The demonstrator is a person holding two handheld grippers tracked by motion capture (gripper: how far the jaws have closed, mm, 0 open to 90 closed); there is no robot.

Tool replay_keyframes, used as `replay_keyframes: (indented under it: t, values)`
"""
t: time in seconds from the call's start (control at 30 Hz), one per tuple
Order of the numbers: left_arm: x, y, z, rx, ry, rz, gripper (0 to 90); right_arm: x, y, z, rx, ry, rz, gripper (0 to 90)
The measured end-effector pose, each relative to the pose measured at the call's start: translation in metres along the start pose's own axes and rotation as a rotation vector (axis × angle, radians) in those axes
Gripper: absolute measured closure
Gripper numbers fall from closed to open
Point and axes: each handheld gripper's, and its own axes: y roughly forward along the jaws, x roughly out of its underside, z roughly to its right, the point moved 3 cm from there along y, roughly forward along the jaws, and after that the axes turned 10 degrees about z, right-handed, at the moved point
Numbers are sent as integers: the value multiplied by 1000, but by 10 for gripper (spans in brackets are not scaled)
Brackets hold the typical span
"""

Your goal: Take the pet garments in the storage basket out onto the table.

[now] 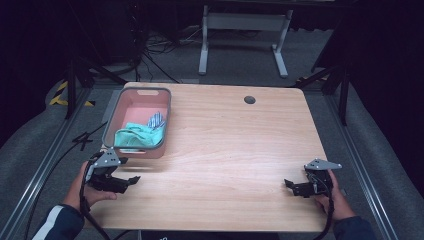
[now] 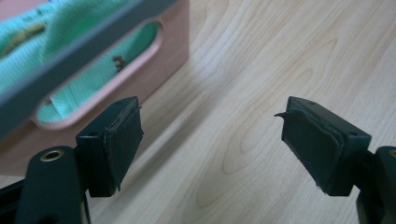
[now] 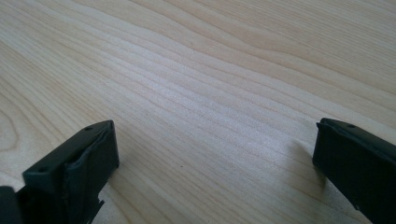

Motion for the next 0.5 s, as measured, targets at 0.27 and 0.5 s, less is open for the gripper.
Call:
replay_keyframes:
  t: [0.27,0.5]
  values:
    - [-33,-13,-15,-18,21,18,210,0,0,0,0,0,0,6]
    - [-63,-20,-34,-50,53,2,207,0,0,0,0,0,0,6]
